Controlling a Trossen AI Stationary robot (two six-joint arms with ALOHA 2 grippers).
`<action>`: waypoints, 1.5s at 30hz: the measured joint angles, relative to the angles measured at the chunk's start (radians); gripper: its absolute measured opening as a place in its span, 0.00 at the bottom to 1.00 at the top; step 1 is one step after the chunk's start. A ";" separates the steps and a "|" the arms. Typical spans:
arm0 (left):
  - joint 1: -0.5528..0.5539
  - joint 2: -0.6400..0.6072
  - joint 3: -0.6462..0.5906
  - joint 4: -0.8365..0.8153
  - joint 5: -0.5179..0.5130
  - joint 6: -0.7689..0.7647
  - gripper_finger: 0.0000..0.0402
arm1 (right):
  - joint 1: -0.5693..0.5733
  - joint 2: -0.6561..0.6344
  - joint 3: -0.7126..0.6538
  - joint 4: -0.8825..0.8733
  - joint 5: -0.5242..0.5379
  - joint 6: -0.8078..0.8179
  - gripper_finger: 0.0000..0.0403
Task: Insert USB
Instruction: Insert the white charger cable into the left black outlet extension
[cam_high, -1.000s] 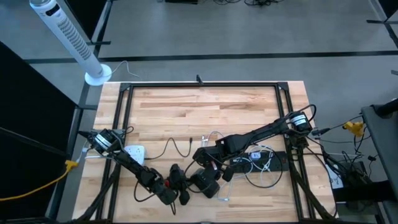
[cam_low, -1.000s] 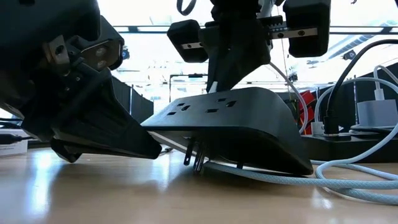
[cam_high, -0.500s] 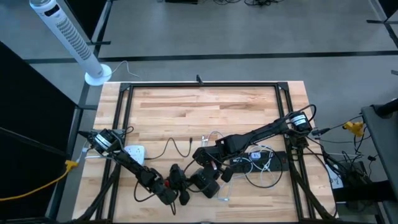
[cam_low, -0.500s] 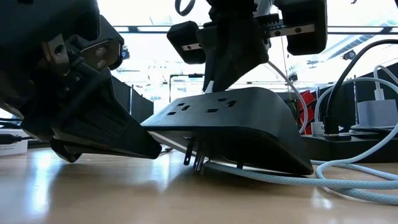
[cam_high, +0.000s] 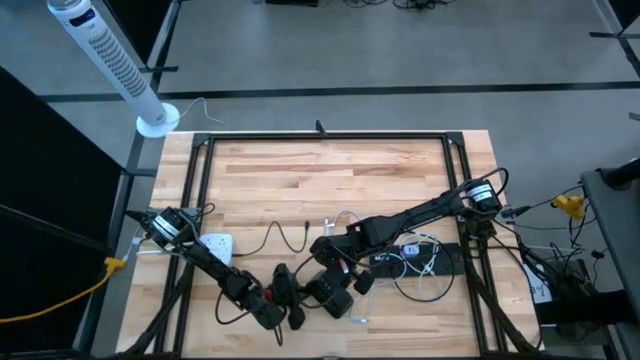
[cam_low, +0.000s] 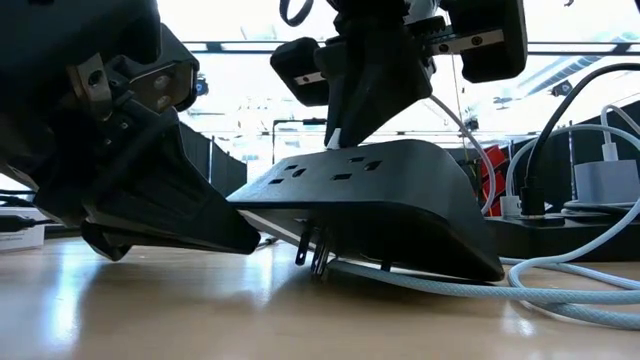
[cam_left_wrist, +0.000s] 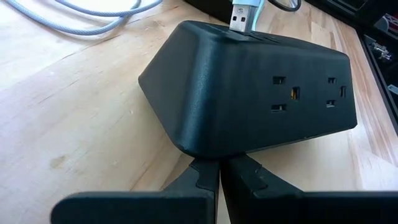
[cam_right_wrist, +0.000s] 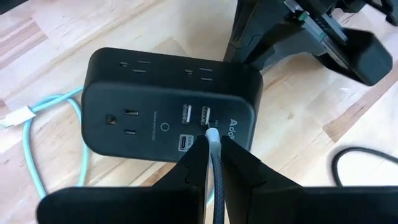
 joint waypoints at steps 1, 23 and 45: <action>0.000 0.000 0.000 0.001 -0.002 0.001 0.00 | 0.001 0.000 0.006 -0.003 0.000 0.007 0.03; -0.001 -0.001 0.001 0.000 -0.019 0.015 0.00 | 0.009 0.011 0.020 -0.025 0.000 0.096 0.03; -0.001 -0.001 0.000 0.041 -0.058 0.058 0.00 | 0.010 0.042 0.005 0.030 -0.008 0.133 0.03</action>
